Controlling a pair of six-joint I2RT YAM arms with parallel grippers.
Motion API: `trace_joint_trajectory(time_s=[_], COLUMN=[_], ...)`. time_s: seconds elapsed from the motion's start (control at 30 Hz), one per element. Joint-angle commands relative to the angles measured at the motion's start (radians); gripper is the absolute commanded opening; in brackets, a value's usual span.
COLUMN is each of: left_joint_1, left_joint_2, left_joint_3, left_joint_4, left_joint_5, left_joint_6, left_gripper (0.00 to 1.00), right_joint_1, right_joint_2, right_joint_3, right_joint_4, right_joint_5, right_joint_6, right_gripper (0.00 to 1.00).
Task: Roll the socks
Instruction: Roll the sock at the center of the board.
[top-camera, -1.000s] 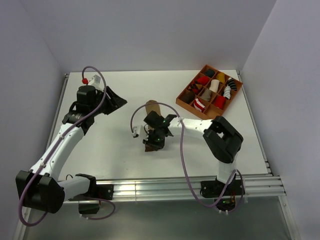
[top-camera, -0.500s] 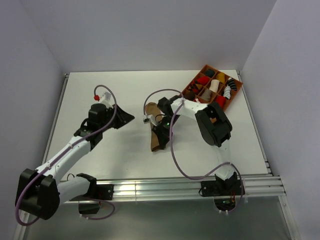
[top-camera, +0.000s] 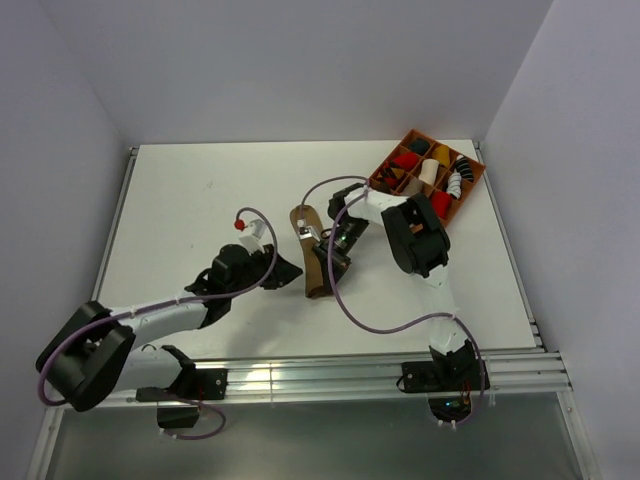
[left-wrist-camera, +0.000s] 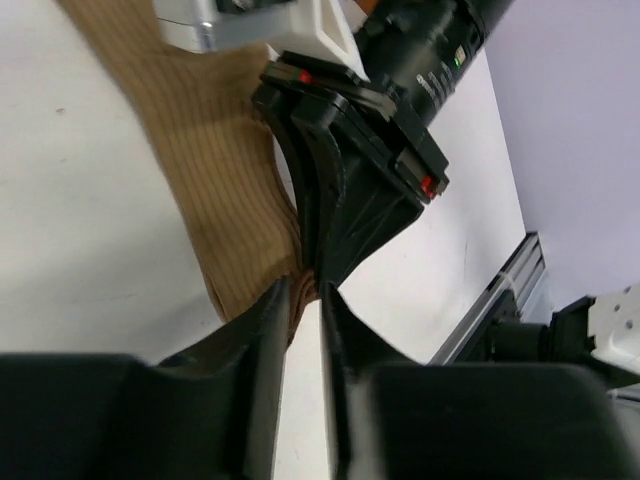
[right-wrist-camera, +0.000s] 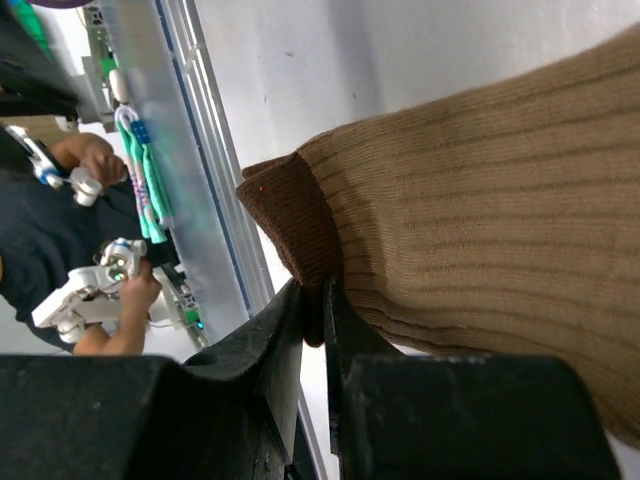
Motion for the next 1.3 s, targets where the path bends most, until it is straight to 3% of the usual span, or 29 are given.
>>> trace_joint_trajectory(time_s=[0.0, 0.23, 0.53, 0.83, 1.27], left_joint_1=[-0.032, -0.068, -0.075, -0.076, -0.076], left_joint_2=[0.068, 0.241, 0.392, 0.478, 0.473], left_joint_3=[0.015, 0.058, 0.074, 0.100, 0.073], left_joint_4=[0.217, 0.340, 0.412, 0.457, 0.398], left_joint_5=[0.046, 0.122, 0.209, 0.283, 0.220], left_joint_6=[0.075, 0.132, 0.184, 0.185, 0.205], left_gripper=[0.30, 0.45, 0.50, 0.50, 0.48], right_joint_1=[-0.012, -0.024, -0.045, -0.062, -0.075], right_joint_2=[0.019, 0.030, 0.061, 0.075, 0.098], right_joint_3=[0.034, 0.039, 0.043, 0.062, 0.074], right_joint_4=[-0.071, -0.081, -0.094, -0.089, -0.055], right_joint_5=[-0.030, -0.026, -0.033, -0.033, -0.024], right_joint_6=[0.010, 0.018, 0.020, 0.050, 0.119], right_gripper=[0.17, 0.17, 0.17, 0.17, 0.16])
